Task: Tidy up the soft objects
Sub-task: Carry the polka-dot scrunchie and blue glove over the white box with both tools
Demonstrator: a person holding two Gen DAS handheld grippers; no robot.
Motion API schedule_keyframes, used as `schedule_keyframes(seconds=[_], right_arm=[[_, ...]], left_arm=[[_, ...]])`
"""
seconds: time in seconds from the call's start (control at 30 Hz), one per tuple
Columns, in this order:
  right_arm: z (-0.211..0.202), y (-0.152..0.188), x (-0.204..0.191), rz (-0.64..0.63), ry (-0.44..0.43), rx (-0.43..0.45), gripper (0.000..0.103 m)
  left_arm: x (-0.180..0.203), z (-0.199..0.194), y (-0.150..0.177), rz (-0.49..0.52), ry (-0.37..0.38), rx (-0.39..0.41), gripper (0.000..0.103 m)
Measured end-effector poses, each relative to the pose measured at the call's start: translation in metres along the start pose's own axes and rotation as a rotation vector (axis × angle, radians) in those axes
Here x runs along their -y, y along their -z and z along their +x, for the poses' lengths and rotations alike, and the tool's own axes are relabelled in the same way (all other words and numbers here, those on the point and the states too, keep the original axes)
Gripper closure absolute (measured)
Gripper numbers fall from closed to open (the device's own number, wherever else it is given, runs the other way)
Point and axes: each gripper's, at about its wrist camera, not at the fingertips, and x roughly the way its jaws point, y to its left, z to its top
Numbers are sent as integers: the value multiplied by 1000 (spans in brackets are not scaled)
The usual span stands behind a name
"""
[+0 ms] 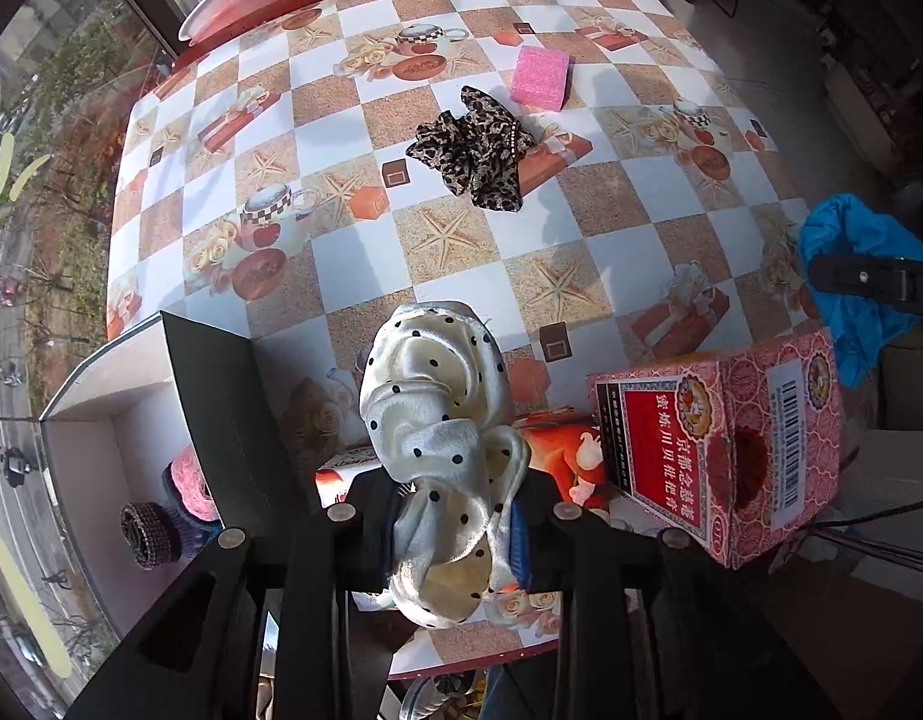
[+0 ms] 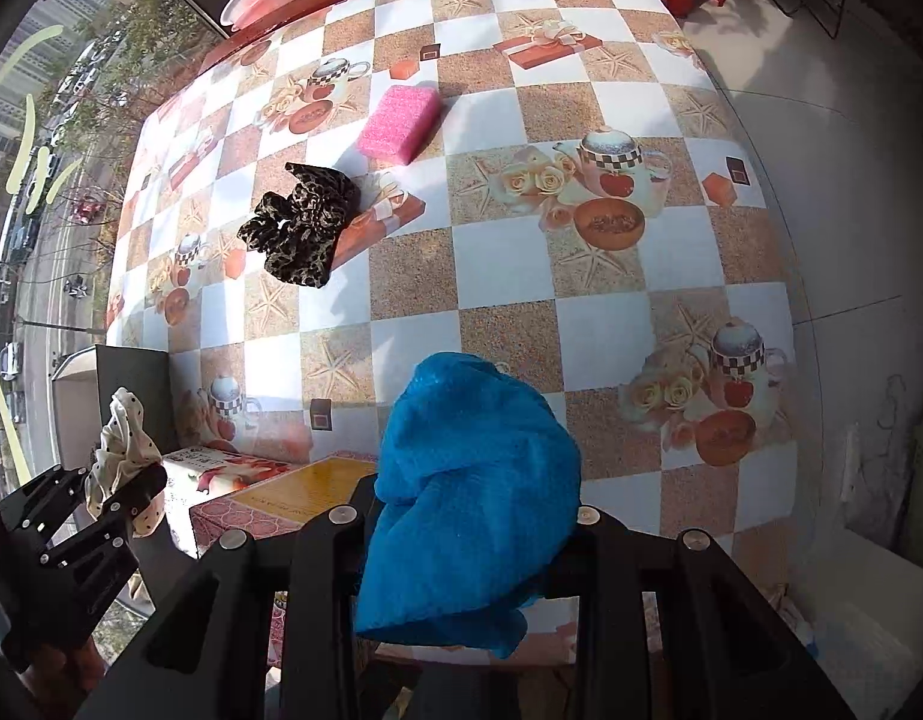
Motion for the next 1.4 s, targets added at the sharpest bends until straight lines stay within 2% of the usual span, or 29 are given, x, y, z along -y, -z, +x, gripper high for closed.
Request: schedule_keyframes(seconds=[0.27,0.5,0.77,1.0,1.4], right_arm=[[-14,51,1,33,1,-19,70],[-21,92,-15,17,-7,-52,70],[-20,130,-64,-176,-42,-115,70],[-23,131,-118,-348,-53,-119,70],[-22,112,-218,-586,-80,-101,70]], left_arm=[[3,-12,32,58,31,11,73],[-5,-20,50,46,53,29,73],[-25,-33,63,-2,48,76,73],[-52,-43,76,-88,32,114,73],[-122,-48,108,-334,-16,139,73]])
